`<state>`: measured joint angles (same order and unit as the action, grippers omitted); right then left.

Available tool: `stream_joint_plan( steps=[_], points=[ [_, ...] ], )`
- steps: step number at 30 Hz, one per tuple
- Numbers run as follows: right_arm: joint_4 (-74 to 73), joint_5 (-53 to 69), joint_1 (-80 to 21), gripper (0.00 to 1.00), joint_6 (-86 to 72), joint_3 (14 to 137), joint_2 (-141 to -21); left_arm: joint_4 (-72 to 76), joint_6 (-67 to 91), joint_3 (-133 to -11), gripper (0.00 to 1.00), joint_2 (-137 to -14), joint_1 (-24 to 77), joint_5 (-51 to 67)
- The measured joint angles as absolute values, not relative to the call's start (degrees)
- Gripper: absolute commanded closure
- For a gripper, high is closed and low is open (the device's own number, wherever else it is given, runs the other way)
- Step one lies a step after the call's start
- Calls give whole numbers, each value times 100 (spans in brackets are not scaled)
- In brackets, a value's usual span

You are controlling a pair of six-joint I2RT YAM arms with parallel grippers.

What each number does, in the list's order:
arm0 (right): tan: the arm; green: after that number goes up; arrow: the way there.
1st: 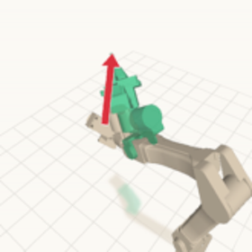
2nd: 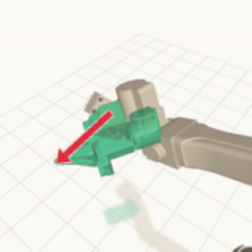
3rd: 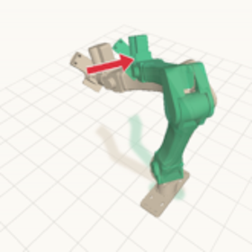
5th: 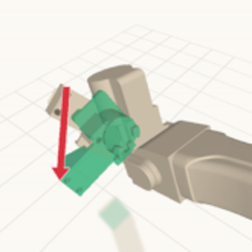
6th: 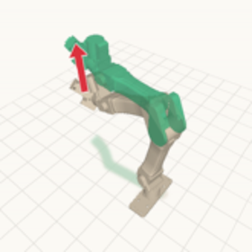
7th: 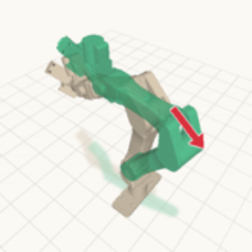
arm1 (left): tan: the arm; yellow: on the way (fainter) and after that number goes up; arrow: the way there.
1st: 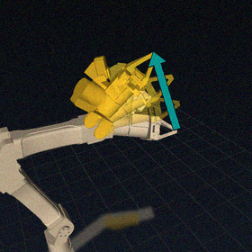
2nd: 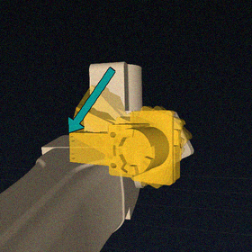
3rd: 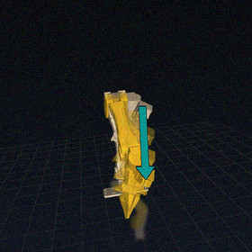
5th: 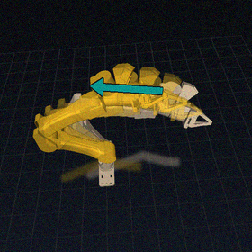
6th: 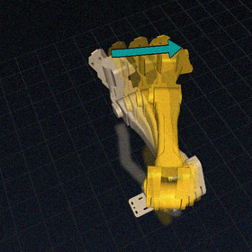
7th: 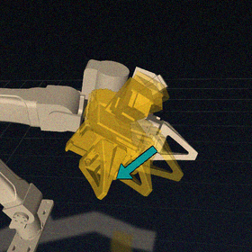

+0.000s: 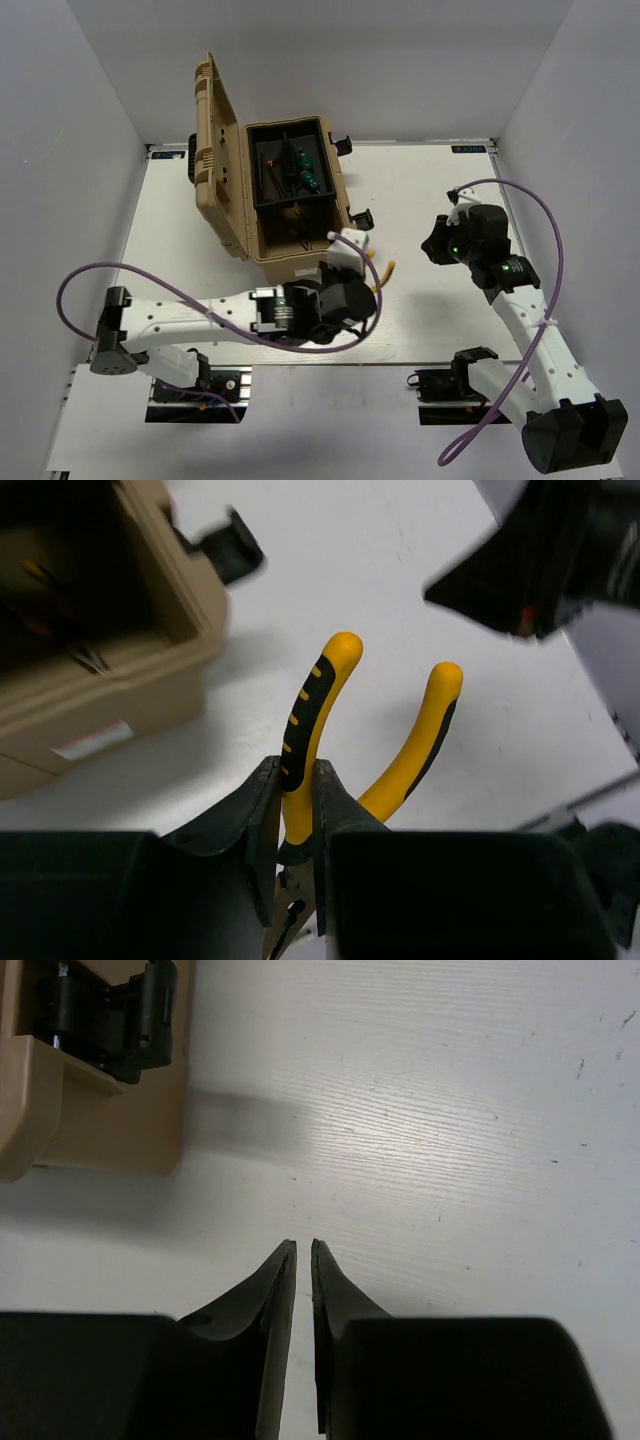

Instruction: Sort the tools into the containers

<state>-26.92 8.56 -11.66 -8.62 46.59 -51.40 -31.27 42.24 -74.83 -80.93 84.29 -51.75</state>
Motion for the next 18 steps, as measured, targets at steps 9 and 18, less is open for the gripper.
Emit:
stream_joint_plan(
  steps=[9, 18],
  points=[
    [-2659, 1074, -1081, 83, -864, 4506, -5118, -1879, 2615, -7137, 100, -7113, 7240, -6289],
    [-2633, 1223, -956, 83, -864, 4320, -5002, -628, 1441, -7120, 100, -8239, 5734, -6257]
  ],
)
